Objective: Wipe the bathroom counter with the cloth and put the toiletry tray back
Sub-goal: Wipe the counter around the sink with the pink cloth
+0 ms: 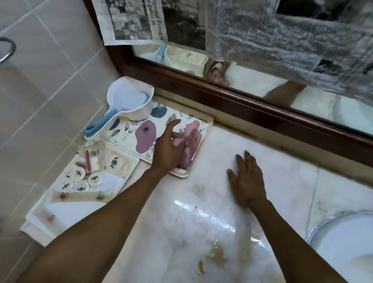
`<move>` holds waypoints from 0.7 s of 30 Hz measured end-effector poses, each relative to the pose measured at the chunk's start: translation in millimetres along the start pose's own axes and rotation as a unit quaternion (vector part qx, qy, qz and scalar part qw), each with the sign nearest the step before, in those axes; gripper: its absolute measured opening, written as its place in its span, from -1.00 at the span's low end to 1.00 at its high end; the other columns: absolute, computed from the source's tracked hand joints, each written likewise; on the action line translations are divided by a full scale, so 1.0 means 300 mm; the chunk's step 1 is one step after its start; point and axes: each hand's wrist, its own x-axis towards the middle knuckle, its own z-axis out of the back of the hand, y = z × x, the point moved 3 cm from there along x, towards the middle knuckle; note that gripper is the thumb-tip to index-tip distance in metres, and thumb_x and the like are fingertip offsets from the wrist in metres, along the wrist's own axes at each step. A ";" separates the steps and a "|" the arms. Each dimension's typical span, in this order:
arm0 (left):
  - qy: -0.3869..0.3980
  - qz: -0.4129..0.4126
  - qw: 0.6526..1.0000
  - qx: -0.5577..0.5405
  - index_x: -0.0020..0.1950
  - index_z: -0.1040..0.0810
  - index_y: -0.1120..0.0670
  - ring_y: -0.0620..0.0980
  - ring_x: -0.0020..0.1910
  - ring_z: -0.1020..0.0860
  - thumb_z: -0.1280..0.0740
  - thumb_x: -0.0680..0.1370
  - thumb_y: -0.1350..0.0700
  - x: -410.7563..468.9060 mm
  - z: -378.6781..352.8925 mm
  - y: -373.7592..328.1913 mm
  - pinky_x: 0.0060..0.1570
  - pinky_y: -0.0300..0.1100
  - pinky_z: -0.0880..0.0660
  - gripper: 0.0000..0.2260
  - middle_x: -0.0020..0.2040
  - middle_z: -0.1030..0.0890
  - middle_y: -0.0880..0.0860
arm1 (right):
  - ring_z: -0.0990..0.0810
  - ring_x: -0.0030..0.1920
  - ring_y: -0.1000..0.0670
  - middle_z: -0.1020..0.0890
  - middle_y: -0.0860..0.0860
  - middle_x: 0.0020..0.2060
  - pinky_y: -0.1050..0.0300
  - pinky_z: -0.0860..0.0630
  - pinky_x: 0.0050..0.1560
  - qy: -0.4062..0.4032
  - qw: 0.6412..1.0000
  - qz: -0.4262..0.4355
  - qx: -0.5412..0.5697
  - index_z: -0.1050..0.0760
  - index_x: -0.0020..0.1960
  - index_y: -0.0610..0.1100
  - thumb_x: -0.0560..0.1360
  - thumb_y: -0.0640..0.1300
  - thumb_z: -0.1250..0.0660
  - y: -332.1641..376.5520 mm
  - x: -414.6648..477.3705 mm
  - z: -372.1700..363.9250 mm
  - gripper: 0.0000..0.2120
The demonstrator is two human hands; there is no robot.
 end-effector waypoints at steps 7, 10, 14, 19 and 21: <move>0.109 -0.089 0.989 -0.042 0.33 -0.52 -0.05 -0.23 -0.07 -0.64 -0.52 0.43 0.22 -0.047 -0.191 -0.255 0.00 -0.17 -0.59 -0.49 -0.06 -0.67 -0.09 | -0.24 0.51 -0.20 -0.27 -0.19 0.52 -0.14 -0.25 0.43 -0.022 0.998 -0.063 -0.017 -0.36 0.43 -0.16 0.62 0.08 -0.12 -0.166 -0.133 0.176 -0.53; 0.177 -0.076 0.980 -0.058 0.34 -0.53 0.03 -0.05 -0.01 -0.67 -0.57 0.40 0.21 -0.065 -0.312 -0.296 0.02 -0.18 -0.59 -0.46 -0.02 -0.67 -0.03 | -0.31 0.47 -0.22 -0.35 -0.21 0.47 -0.16 -0.31 0.37 -0.052 0.992 -0.112 -0.034 -0.42 0.38 -0.19 0.60 0.00 -0.24 -0.300 -0.220 0.232 -0.59; 0.163 -0.109 0.965 0.174 0.39 -0.51 0.06 0.12 0.18 -0.57 -0.48 0.48 0.03 -0.075 -0.397 -0.227 0.16 -0.09 -0.52 -0.51 0.23 -0.58 0.11 | -0.31 0.46 -0.24 -0.36 -0.24 0.45 -0.21 -0.31 0.37 -0.076 0.978 -0.188 -0.057 -0.41 0.36 -0.21 0.59 0.02 -0.20 -0.468 -0.341 0.257 -0.57; 0.202 -0.364 0.867 0.274 0.36 -0.46 0.15 0.16 0.31 -0.48 -0.20 0.62 -0.05 -0.189 -0.512 -0.171 0.33 0.05 -0.40 -0.60 0.35 -0.50 0.19 | -0.12 0.53 -0.23 -0.20 -0.24 0.53 -0.29 -0.12 0.45 -0.107 0.953 -0.278 -0.061 -0.30 0.44 -0.19 0.58 0.13 -0.02 -0.600 -0.444 0.248 -0.44; 0.262 -0.367 0.815 0.364 0.56 -0.25 0.10 0.17 0.56 -0.25 -0.05 0.68 -0.14 -0.191 -0.572 -0.094 0.53 0.10 -0.18 -0.48 0.58 -0.27 0.16 | -0.05 0.56 -0.21 -0.11 -0.21 0.57 -0.31 -0.03 0.47 -0.120 0.946 -0.297 -0.051 -0.23 0.49 -0.17 0.57 0.19 0.05 -0.632 -0.462 0.236 -0.37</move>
